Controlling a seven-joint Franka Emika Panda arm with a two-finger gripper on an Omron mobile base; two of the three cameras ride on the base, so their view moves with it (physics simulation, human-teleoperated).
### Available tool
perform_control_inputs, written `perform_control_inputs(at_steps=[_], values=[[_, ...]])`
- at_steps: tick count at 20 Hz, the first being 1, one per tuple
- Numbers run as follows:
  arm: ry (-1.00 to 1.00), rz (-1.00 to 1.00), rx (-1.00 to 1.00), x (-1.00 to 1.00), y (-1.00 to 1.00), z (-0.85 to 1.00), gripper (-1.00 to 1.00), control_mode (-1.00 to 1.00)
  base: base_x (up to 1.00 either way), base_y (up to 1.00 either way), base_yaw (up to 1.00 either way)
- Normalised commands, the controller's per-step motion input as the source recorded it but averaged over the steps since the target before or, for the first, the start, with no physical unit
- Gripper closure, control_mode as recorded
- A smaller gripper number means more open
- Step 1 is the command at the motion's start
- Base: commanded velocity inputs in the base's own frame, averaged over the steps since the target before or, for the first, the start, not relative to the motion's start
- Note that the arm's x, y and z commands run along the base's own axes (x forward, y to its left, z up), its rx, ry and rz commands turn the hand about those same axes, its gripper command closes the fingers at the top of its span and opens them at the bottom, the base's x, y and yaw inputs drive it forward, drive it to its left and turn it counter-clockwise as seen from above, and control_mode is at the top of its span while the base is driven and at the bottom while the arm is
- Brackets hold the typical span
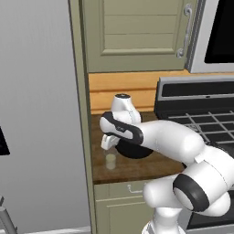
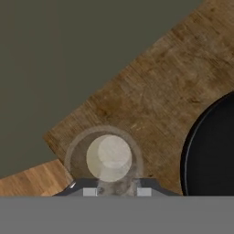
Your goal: Grab a lemon wedge from the fridge and one ice cube from the ice bowl, and put them in the glass of lemonade.
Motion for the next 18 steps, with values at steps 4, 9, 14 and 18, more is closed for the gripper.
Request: perform_control_inputs(at_steps=[4, 9, 14, 18], values=[[0.00, 0.00, 0.00, 0.07, 0.00, 0.00, 1.00, -1.00, 0.00, 0.00, 0.00], [-0.05, 0.00, 0.00, -0.09, 0.03, 0.01, 1.00, -1.00, 0.00, 0.00, 0.00], [-0.07, 0.00, -0.06, 0.00, 0.18, 0.14, 1.00, -1.00, 0.00, 0.00, 0.00], [-0.08, 0.00, -0.03, -0.01, 0.01, 0.01, 1.00, -1.00, 0.00, 0.00, 0.00]])
